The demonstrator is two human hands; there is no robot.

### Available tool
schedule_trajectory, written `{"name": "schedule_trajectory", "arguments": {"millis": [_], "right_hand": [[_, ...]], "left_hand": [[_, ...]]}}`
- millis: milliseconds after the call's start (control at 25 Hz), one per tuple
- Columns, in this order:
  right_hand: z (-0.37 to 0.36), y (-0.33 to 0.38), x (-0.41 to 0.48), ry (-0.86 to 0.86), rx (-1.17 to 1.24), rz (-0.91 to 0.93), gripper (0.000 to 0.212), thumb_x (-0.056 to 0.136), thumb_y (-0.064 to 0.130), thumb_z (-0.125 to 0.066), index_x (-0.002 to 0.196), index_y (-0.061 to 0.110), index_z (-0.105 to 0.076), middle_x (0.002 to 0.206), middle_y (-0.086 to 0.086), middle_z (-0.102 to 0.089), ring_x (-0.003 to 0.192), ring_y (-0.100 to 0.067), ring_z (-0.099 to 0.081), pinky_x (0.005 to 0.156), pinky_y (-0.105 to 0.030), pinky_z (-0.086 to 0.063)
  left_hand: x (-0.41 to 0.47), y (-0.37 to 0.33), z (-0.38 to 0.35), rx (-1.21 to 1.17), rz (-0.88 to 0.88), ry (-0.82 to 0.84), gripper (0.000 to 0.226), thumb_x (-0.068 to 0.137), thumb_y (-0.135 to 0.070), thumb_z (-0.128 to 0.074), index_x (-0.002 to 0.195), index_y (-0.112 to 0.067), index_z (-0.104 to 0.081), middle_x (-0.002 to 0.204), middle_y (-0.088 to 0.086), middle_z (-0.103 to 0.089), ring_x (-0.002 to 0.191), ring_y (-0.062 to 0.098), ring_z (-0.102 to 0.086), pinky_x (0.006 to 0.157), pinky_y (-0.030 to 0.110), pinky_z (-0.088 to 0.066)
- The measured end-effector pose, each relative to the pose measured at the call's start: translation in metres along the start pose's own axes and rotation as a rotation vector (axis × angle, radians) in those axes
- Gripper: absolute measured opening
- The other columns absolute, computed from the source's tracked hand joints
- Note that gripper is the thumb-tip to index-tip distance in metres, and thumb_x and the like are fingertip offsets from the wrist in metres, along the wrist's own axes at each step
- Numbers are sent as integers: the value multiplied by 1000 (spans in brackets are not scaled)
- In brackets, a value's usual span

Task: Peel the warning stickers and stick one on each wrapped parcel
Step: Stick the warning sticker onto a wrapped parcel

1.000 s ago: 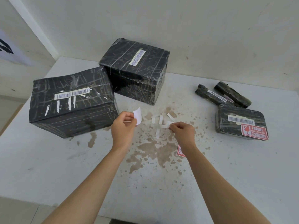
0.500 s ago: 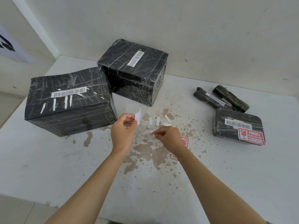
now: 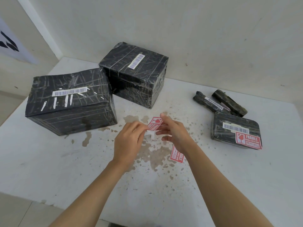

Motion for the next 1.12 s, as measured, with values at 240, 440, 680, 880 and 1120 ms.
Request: {"name": "schedule_trajectory", "arguments": {"millis": [240,440,680,880,1120], "right_hand": [[2,12,-7,-4,36,22,7,85,8,-64,91,6,-63,87,-14,-71,66,-17,-63,55,-24,-47],[-2,28,-11,-36,88,164,7,86,0,-58,91,5,-58,87,-11,-69,72,-19,-65,66,-29,-55],[-73,76,-26,201,-188,384,13,86,1,-61,85,13,-62,93,-8,-71,88,-22,-69,75,-30,-55],[-146,119,-21,210,-273,506,12,86,2,-63,90,13,-66,94,-14,-71,84,-20,-69,78,-30,-57],[-216,137,6,33,-223,498,15,81,3,-67,94,11,-68,82,-3,-68,71,-15,-60,60,-22,-46]], "left_hand": [[-2,-15,0,-5,-111,5,20,79,-12,-72,98,-7,-71,95,5,-68,87,20,-64,61,27,-56],[1,-1,12,-254,110,-53,27,89,-4,-60,114,-13,-64,110,-2,-63,98,7,-58,77,26,-56],[41,35,77,-477,310,-161,34,89,-22,-63,122,-23,-56,108,-8,-59,96,3,-56,75,14,-46],[65,89,139,-429,294,-214,2,86,-12,-66,87,-13,-65,90,-4,-62,82,1,-56,66,7,-40],[80,172,165,-559,419,-183,6,84,-15,-69,84,-20,-69,87,-8,-68,79,3,-61,68,15,-48]]}}
Point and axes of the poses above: each hand's wrist, its own x-axis towards the middle knuckle, its own z-axis out of the back of the hand, y = z × x, the point moved 7 cm from there along x, towards the middle knuckle
